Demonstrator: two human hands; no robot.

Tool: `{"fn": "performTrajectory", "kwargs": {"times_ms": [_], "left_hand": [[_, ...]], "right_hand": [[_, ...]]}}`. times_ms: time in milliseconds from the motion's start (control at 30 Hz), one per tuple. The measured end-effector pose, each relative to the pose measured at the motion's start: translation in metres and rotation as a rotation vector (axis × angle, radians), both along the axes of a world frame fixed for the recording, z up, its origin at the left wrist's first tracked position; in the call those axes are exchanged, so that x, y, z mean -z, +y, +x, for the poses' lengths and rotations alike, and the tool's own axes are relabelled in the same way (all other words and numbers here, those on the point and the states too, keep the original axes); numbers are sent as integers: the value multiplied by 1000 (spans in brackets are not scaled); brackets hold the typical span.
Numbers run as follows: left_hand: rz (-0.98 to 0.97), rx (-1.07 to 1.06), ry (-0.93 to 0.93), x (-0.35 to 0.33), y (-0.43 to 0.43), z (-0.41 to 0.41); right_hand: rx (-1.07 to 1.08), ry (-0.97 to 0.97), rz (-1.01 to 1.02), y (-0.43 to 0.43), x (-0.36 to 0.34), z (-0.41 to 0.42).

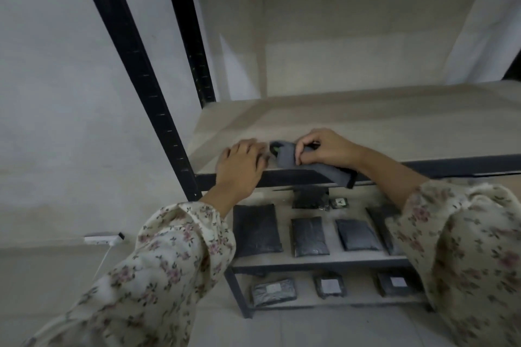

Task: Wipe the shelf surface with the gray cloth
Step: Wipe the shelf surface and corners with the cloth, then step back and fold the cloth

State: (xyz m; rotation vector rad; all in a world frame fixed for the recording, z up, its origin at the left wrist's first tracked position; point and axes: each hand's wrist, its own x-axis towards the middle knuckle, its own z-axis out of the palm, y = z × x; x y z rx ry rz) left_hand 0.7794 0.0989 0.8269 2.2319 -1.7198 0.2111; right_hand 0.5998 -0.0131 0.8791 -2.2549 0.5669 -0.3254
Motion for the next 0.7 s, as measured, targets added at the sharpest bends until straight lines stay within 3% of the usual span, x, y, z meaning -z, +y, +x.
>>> {"fn": "performTrajectory", "kwargs": {"times_ms": [200,400,567,700], "left_hand": [[50,-71,104,2,36,-55],[-48,-166,323,20,72,-174],[20,-23,966,38,73,-281],[-57,-184,1527,33,68,-329]], "right_hand": [[-171,294,-290,41,15,-77],[144,-319,325,73,33,-165],[310,-504,859,99,47,-223],[373,-566,1119,111,51,-260]]}}
